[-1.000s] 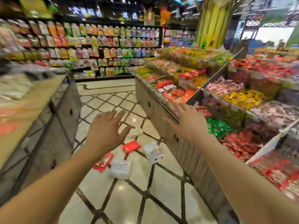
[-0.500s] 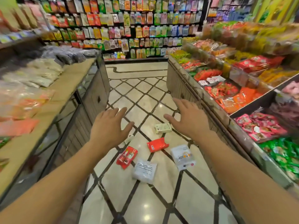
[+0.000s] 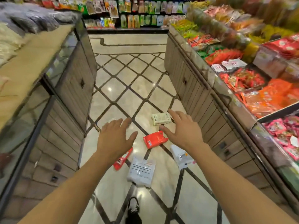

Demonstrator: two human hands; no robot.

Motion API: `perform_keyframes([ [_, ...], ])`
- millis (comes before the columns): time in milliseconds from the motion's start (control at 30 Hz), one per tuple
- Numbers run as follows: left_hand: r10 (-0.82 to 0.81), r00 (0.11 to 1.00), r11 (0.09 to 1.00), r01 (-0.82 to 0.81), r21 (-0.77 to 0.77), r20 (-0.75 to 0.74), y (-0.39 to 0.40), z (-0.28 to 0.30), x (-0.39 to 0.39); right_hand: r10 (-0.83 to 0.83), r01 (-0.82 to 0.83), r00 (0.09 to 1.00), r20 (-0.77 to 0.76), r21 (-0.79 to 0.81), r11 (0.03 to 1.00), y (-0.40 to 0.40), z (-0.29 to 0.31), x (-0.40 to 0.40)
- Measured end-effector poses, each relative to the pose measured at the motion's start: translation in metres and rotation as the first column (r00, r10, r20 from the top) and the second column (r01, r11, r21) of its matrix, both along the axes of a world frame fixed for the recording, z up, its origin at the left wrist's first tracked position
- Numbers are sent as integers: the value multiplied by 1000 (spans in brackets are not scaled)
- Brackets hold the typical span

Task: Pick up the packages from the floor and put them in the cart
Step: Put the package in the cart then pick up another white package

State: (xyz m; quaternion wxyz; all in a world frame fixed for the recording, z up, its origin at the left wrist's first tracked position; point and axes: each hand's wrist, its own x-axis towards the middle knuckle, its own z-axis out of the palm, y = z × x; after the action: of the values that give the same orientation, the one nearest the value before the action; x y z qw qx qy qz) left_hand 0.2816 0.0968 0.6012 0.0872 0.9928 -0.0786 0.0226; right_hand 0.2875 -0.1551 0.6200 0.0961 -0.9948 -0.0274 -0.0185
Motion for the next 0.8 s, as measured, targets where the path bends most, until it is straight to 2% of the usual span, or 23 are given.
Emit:
perform_keyframes([
  [200,-12,980,1000,10,-11,-200,13,-121,93,-56,66,983,-174,51,997,23,-121,82],
  [367,36,947,996,-59,-62,-320,16,-244,129,-105,139,958,-268,109,984,39,-263,119],
  [533,100,863,975,-183,-122,-496,10,-411,134,-128,214,882,-453,145,966,44,-443,128],
  [667,129,783,975,-212,-65,-609,4,-557,132,-122,223,809,-574,108,969,38,-594,113],
  [800,150,755,976,-216,-26,-638,4,-686,137,-184,296,736,-651,65,953,26,-719,98],
])
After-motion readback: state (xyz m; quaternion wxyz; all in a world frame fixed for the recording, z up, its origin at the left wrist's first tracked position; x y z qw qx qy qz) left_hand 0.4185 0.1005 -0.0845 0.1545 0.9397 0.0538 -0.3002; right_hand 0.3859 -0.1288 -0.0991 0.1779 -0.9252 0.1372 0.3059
